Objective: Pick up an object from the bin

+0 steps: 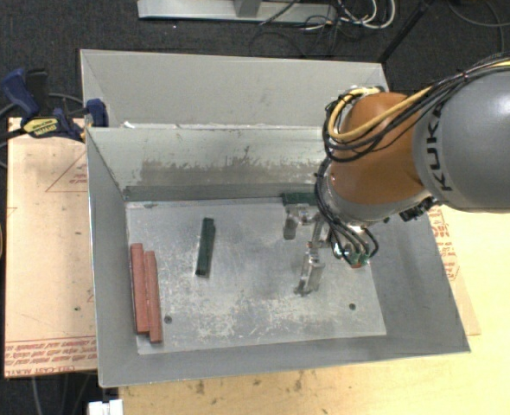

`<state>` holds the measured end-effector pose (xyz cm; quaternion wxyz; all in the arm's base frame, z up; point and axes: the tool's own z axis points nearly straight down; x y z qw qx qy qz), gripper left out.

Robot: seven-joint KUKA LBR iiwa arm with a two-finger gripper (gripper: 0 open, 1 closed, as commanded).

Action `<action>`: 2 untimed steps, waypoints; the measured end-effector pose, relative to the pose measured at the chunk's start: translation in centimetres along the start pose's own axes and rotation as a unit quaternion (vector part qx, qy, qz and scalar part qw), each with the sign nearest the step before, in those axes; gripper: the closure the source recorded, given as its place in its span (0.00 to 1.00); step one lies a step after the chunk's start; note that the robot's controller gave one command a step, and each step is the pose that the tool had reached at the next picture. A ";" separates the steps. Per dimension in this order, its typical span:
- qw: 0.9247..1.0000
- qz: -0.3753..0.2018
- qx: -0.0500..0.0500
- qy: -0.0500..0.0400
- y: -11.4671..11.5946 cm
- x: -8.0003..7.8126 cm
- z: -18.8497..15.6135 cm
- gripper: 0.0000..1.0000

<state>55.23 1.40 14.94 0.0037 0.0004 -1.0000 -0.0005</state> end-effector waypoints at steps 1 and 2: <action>1.000 0.000 -0.001 -0.004 4.2 -5.4 6.4 0.00; 0.987 -0.163 -0.001 -0.009 11.2 -7.4 -1.4 0.00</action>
Offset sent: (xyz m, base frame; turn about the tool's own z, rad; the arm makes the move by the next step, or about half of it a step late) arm 0.0529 0.0386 -0.0600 0.0052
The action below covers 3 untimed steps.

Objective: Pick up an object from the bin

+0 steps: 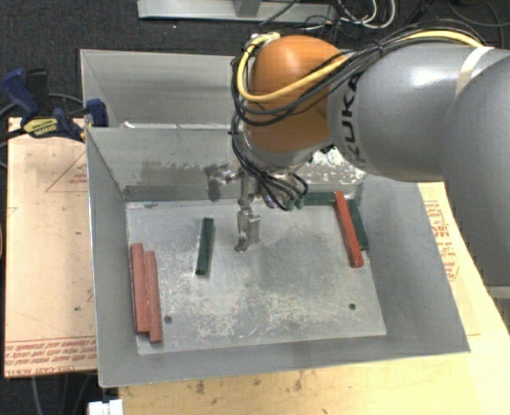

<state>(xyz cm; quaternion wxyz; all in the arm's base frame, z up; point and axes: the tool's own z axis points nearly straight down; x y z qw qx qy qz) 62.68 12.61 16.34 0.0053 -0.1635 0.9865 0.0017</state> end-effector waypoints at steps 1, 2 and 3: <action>0.999 -0.033 0.001 0.001 -1.3 1.4 -4.4 0.00; 0.971 -0.239 -0.002 0.005 4.4 -2.4 5.3 0.00; 0.969 -0.249 -0.002 0.007 1.5 1.1 9.6 0.00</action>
Offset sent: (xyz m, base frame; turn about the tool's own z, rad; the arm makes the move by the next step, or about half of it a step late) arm -0.0113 -0.0170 0.0416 -0.0696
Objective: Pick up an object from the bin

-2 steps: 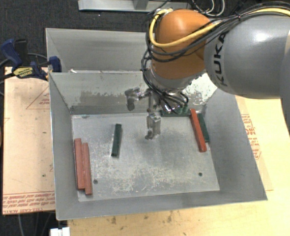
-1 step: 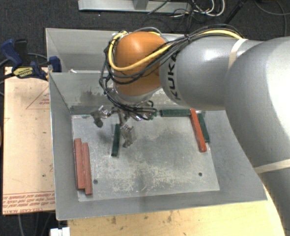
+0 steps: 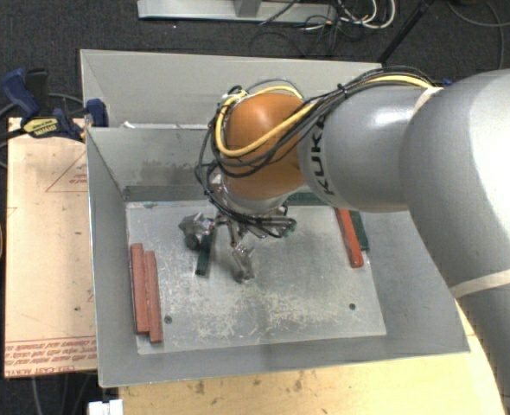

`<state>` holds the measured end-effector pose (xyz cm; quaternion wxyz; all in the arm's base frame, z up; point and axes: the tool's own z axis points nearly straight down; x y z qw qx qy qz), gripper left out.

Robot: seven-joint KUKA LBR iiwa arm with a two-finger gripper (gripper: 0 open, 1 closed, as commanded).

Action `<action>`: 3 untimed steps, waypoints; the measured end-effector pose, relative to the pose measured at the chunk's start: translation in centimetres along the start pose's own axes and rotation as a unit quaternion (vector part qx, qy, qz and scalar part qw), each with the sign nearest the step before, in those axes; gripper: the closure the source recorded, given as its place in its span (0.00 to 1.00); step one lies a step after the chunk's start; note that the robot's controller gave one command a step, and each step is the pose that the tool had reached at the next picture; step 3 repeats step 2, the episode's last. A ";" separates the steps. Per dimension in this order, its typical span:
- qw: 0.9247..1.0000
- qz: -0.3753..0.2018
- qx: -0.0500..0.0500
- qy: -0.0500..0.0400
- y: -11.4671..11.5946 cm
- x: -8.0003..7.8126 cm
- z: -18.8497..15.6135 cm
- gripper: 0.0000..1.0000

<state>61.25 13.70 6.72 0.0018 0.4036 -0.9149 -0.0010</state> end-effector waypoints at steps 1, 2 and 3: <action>1.000 -0.001 0.002 -0.004 -0.1 -0.3 -0.5 1.00; 1.000 -0.016 0.005 -0.007 1.3 -1.1 -15.3 1.00; 1.000 -0.016 0.005 -0.007 1.3 -1.1 -15.3 1.00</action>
Offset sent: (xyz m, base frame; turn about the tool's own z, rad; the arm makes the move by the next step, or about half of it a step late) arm 0.0000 0.0000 0.0000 0.0000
